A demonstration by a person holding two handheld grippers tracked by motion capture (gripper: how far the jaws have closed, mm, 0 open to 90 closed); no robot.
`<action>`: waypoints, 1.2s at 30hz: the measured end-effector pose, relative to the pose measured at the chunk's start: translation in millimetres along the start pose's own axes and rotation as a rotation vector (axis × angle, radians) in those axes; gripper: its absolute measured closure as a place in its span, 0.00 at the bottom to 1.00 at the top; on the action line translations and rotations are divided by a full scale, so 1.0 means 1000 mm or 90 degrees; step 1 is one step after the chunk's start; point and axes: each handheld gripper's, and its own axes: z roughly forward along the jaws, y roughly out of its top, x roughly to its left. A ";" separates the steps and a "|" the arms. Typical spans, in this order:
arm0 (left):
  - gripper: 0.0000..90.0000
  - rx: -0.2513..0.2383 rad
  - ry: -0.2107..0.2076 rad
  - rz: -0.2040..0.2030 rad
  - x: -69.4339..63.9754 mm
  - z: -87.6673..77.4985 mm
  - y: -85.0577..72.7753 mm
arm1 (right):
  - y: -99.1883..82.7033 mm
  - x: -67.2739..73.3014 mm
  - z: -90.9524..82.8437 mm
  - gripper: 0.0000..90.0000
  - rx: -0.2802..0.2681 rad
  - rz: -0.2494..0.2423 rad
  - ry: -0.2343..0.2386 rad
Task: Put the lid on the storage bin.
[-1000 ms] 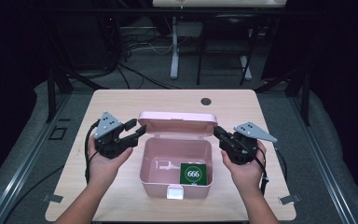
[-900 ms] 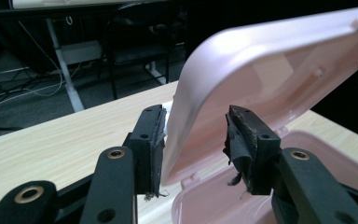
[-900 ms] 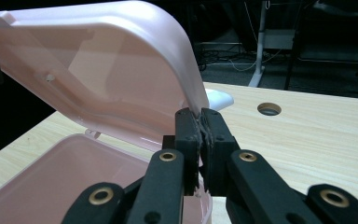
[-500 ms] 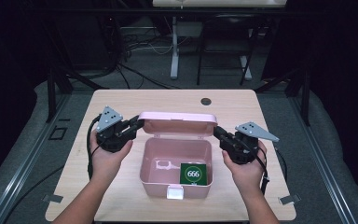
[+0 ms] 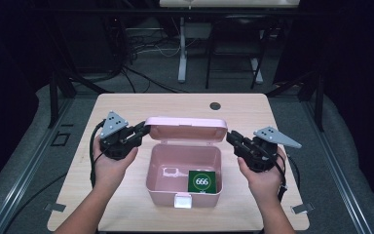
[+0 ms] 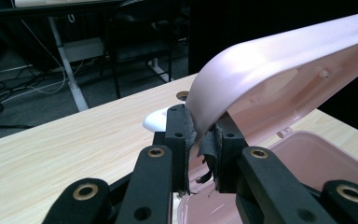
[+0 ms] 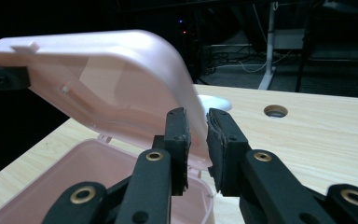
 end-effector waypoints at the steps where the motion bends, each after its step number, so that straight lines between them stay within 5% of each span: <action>1: 0.89 0.002 -0.001 0.001 0.000 -0.001 0.000 | 0.001 -0.001 -0.002 0.86 -0.003 0.004 0.000; 36: 0.83 0.007 -0.041 0.026 -0.020 -0.037 -0.032 | -0.002 -0.011 0.000 0.81 -0.007 0.025 -0.009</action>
